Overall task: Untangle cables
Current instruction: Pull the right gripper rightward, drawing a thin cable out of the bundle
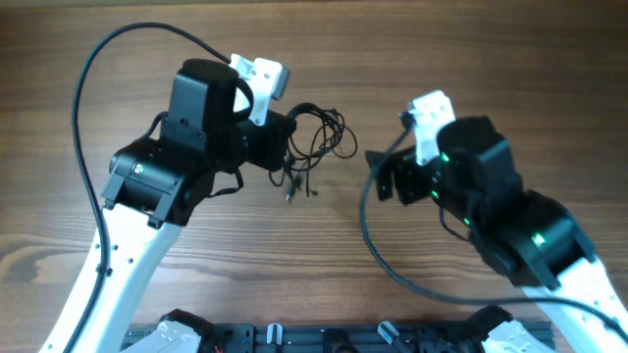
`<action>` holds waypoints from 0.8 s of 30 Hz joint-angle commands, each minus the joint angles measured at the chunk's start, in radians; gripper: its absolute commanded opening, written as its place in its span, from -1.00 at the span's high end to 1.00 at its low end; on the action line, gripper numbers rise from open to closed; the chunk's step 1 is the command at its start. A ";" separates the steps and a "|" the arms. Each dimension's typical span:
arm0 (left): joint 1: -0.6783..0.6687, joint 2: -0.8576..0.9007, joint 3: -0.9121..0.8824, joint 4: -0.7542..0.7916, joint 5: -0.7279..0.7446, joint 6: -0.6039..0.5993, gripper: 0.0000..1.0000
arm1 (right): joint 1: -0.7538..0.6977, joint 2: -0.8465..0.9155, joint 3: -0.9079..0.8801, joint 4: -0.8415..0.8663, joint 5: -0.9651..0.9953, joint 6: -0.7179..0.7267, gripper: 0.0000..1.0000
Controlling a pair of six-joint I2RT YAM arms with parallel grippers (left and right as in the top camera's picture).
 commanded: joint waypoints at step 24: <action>0.013 -0.071 0.013 0.008 0.114 0.000 0.90 | -0.002 0.409 -0.058 0.394 -0.097 -0.005 -0.74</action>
